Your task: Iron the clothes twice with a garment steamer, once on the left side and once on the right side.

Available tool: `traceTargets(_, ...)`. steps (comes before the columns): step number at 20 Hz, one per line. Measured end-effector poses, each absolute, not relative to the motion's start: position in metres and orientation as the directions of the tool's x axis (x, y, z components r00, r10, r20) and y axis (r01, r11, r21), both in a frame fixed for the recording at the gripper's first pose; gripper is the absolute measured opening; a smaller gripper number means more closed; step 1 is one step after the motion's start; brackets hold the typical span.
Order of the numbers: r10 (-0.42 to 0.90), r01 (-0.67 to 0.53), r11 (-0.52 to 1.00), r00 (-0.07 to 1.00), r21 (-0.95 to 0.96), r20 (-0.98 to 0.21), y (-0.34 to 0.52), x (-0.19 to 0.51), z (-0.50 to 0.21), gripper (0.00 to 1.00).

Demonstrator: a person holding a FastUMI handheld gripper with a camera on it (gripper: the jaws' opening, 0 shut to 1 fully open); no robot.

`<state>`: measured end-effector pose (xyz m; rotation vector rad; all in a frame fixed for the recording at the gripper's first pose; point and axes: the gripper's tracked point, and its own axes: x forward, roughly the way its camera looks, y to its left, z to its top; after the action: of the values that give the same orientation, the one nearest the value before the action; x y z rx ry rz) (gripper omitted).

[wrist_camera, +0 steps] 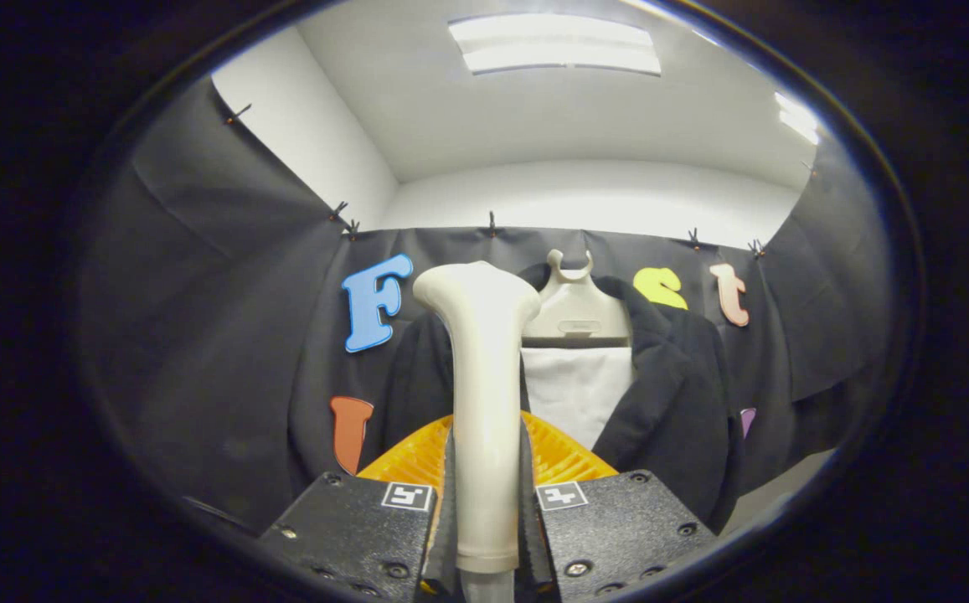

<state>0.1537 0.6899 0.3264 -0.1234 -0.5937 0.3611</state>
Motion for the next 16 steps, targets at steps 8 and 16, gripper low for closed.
traceTargets(8,0.341,-0.234,0.936,0.791,-0.263,0.508,0.685,0.178,0.297,0.32)
traceTargets(16,0.332,-0.22,0.933,0.834,-0.285,0.442,0.67,0.178,0.248,0.32)
